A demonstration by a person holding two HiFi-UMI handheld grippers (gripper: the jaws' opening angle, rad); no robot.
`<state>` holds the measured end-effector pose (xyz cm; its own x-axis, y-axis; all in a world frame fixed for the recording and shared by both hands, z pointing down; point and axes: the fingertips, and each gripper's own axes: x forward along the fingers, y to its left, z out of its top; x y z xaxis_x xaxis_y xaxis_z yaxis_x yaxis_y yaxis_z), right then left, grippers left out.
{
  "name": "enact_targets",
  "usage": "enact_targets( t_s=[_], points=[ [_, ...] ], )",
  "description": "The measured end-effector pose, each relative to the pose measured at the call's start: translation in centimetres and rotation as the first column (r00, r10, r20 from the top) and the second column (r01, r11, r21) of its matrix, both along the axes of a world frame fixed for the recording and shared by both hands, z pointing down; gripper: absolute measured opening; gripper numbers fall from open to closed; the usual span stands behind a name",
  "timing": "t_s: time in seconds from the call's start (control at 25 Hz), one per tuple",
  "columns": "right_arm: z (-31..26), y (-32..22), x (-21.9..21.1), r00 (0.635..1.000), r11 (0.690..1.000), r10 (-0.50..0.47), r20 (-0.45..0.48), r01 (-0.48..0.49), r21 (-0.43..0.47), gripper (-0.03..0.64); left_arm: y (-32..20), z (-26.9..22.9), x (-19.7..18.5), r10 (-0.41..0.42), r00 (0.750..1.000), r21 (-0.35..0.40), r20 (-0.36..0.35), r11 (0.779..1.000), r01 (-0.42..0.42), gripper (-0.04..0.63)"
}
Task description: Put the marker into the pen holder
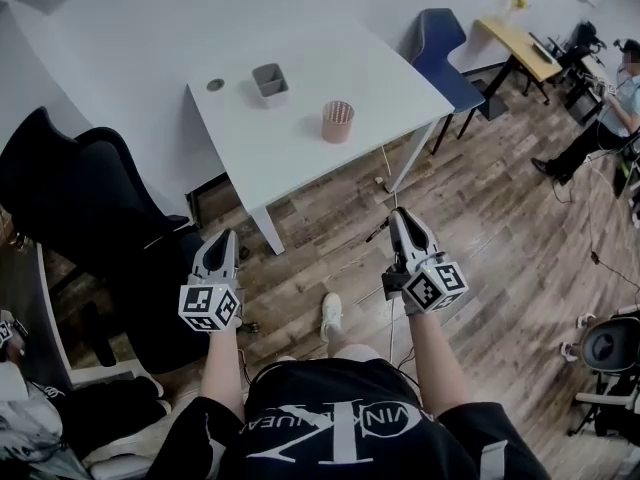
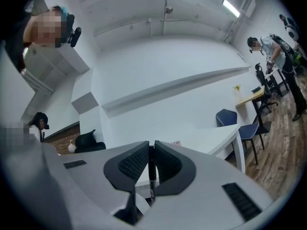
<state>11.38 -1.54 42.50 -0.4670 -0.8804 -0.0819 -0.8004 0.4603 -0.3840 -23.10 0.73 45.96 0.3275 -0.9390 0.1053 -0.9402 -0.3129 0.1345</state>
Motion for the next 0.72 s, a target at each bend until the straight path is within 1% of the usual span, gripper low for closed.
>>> enact_targets(
  t_s=[0.4, 0.72],
  points=[
    [0.7, -9.0, 1.4, 0.999, 0.999, -0.049, -0.007, 0.049, -0.017, 0.048, -8.0, 0.6, 2.4, -0.023, 1.0, -0.022, -0.003, 0.999, 0.022, 0.02],
    [1.6, -15.0, 1.5, 0.995, 0.995, -0.099, -0.012, 0.099, -0.019, 0.048, -12.9, 1.1, 3.0, -0.062, 0.998, -0.026, 0.003, 0.998, 0.062, 0.02]
  ],
)
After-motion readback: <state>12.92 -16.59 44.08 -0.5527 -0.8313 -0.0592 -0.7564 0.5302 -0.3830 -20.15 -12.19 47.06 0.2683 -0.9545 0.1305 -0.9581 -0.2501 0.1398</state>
